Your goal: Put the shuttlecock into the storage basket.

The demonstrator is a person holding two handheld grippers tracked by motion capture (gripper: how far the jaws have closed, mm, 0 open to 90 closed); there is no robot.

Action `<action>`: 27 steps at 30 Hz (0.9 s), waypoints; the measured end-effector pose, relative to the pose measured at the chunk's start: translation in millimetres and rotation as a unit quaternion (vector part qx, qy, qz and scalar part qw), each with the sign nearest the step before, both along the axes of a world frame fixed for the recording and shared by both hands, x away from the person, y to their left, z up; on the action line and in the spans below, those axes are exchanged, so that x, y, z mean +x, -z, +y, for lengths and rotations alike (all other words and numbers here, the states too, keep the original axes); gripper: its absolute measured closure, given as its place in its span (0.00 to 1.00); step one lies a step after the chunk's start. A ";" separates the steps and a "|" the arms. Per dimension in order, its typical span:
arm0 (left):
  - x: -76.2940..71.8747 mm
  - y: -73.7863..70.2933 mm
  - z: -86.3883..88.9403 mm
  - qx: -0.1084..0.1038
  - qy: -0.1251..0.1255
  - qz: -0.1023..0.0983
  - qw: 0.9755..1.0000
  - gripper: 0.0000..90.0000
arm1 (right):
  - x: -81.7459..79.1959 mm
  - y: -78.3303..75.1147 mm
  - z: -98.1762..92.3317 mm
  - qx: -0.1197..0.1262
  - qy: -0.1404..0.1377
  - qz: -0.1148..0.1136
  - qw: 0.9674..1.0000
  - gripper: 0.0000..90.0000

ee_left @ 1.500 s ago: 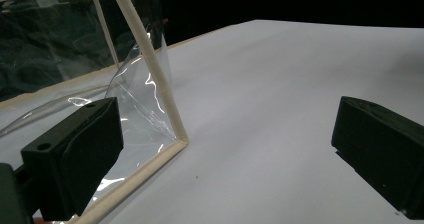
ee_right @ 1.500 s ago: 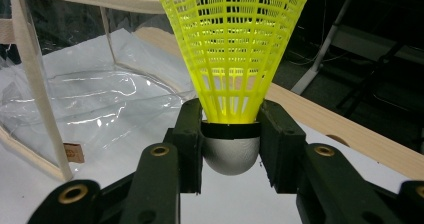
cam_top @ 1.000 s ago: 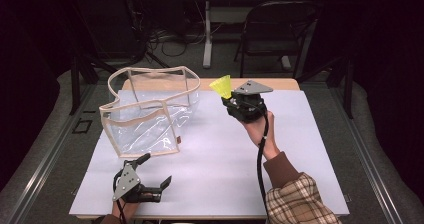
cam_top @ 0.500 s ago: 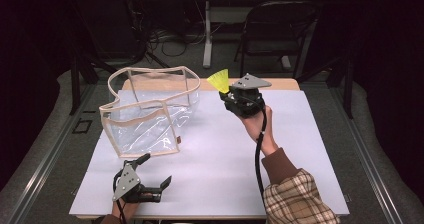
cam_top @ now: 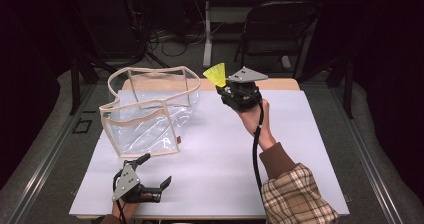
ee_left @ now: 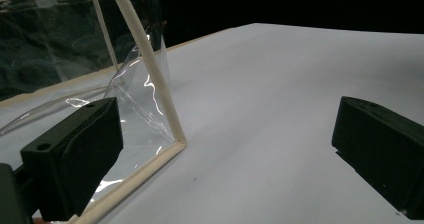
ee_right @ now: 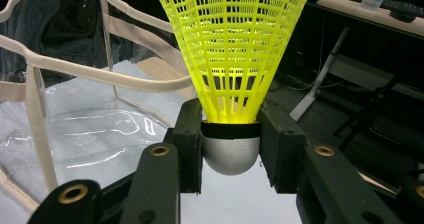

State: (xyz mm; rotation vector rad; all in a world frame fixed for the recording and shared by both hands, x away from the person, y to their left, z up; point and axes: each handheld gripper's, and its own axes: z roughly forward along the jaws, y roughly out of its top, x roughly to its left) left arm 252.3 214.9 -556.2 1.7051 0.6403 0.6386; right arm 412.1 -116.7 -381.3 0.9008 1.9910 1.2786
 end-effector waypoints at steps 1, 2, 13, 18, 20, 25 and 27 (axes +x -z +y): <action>0.0 0.1 0.0 0.000 -0.001 0.000 1.000 0.00 | 0.3 -0.4 0.8 0.000 -0.001 -0.001 1.000 0.72; 0.0 0.1 0.0 0.000 -0.001 0.000 1.000 0.00 | 0.5 -0.8 1.7 -0.001 -0.001 -0.001 1.000 0.72; -0.1 -0.1 0.2 0.001 0.000 0.001 1.000 0.00 | 1.9 -5.6 9.3 -0.004 -0.008 -0.008 1.000 0.72; 0.0 -0.2 0.4 0.001 0.001 0.000 1.000 0.00 | 2.2 -8.7 12.6 -0.004 -0.010 -0.010 1.000 0.72; 0.0 -0.3 0.5 0.000 0.001 0.000 1.000 0.00 | 2.6 -9.4 13.6 -0.003 -0.010 -0.012 1.000 0.72; 0.0 -0.2 0.4 0.000 0.001 0.001 1.000 0.00 | 3.9 -10.2 16.3 -0.007 -0.012 -0.012 1.000 0.72; -0.1 -0.2 0.3 0.000 0.000 0.001 1.000 0.00 | 4.8 -10.7 17.4 -0.008 -0.013 -0.013 1.000 0.72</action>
